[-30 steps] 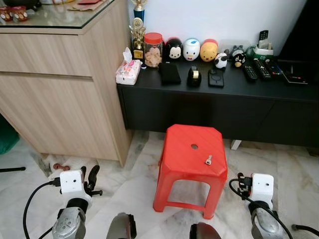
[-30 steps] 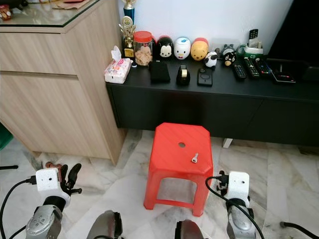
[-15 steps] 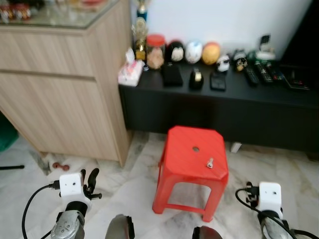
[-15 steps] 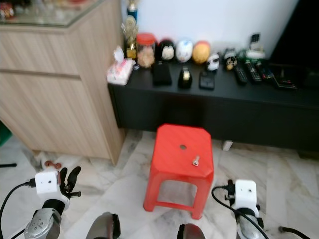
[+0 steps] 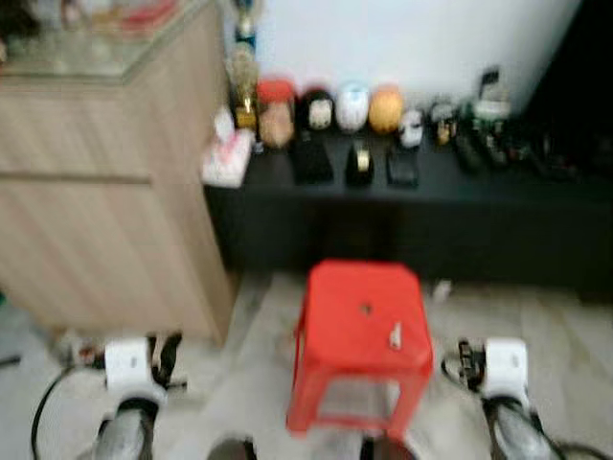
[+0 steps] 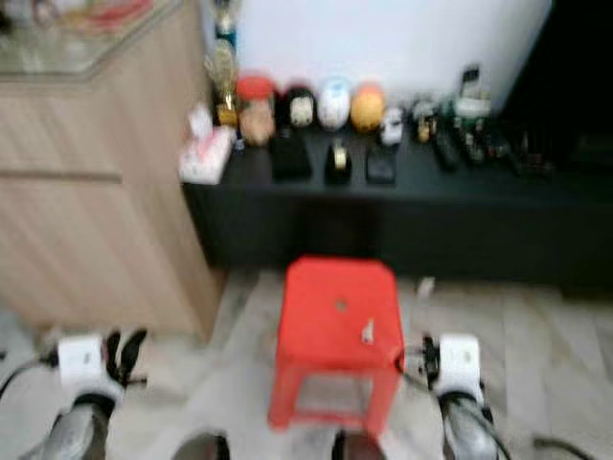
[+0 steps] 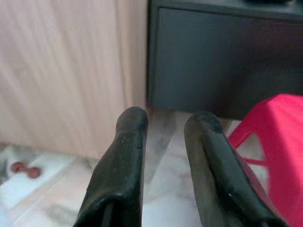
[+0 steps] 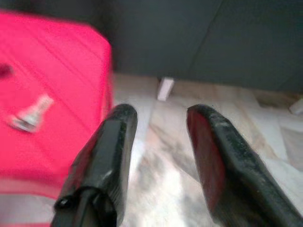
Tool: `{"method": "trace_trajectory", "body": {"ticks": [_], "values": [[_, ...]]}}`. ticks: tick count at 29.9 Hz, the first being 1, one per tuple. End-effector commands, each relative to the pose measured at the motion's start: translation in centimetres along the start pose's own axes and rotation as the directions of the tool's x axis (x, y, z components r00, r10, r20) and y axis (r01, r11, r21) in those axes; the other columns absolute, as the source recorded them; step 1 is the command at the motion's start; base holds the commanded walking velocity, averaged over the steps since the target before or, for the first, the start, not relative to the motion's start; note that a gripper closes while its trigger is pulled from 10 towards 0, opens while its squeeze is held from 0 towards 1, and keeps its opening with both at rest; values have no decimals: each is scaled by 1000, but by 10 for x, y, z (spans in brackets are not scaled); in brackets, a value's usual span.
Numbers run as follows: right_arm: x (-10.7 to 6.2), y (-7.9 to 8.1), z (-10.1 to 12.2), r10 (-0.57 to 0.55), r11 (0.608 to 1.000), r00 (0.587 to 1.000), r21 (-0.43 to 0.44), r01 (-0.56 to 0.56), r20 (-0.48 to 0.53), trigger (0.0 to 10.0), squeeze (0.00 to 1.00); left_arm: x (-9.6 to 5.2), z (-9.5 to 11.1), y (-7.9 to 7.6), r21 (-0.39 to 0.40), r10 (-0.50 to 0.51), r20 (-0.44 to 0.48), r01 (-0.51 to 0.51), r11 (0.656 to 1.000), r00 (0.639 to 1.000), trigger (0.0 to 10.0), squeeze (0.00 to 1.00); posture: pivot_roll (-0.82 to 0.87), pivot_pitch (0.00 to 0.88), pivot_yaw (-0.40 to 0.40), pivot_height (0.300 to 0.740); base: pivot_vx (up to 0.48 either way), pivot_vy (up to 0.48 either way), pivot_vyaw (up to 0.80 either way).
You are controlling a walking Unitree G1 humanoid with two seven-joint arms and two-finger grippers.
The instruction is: Hang keys on a hook
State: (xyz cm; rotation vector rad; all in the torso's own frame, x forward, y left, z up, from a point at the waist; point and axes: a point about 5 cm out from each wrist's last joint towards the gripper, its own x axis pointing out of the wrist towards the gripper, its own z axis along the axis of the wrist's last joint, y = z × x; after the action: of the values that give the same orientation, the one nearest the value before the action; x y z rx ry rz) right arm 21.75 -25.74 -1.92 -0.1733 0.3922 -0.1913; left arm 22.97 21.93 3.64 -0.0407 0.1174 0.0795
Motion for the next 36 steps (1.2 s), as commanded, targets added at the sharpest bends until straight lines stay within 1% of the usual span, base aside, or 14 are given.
{"method": "trace_trajectory", "body": {"ticks": [1,4,7,15,20,26,29,36], "values": [[4,8,7,27,1000,999,12,-28,20,10000,0,-5,-3,9,17,24,-17,-24,1000,1000,10000,0,-83,70,-32,637,311,0,800],[5,8,7,42,999,999,23,-43,21,10000,0,-4,-3,7,21,22,-16,-21,1000,1000,10000,0,-78,70,-33,637,0,0,588],[5,10,6,46,997,999,56,-47,7,10000,0,-3,-2,8,22,21,-15,-21,1000,1000,10000,0,-80,69,-32,637,0,0,0],[6,12,6,83,995,996,53,-83,-7,10000,0,0,-1,7,25,13,-15,-13,1000,1000,10000,0,-86,68,-27,637,0,0,0],[6,12,7,107,994,994,24,-107,-5,10000,0,1,-1,7,27,9,-17,-8,1000,1000,10000,0,-87,68,-26,637,0,0,0],[6,12,8,108,993,994,45,-108,-3,10000,0,1,-1,7,28,9,-18,-8,1000,1000,10000,0,-85,84,-28,637,0,0,570],[6,12,7,100,993,995,71,-100,-5,10000,0,1,0,7,30,10,-19,-9,1000,1000,10000,0,-86,90,-27,637,0,0,0],[6,13,8,112,992,994,64,-112,4,10000,0,1,0,9,33,11,-20,-10,999,1000,10000,0,-84,97,-25,637,0,0,0]]}}
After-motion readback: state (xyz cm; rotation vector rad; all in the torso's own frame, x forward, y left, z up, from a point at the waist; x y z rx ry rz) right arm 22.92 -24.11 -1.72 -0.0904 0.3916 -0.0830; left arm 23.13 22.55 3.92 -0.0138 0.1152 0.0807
